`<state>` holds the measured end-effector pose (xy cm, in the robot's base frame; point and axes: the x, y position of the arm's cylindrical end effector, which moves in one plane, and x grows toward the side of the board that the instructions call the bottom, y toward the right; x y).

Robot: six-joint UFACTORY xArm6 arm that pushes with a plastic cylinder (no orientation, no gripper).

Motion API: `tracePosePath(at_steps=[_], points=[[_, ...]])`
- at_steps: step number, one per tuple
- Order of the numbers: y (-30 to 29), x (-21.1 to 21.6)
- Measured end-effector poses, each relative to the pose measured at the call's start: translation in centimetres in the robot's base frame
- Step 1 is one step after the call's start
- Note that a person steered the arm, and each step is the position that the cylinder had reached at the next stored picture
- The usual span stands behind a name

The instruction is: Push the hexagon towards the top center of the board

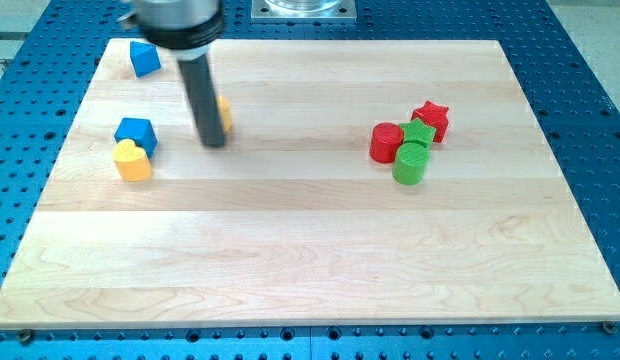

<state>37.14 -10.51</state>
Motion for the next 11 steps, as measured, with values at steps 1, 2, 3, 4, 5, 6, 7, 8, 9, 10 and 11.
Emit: tracePosePath(at_steps=[1,2,3,4,5,6,7,8,9,10,11], points=[[0.1,-1.3],[0.0,-0.7],[-1.8,0.6],[-3.8,-2.4],[3.2,-5.3],[8.1,-7.3],[6.7,-7.2],[7.1,-10.7],[7.0,-9.6],[5.7,-8.9],[5.1,-8.4]])
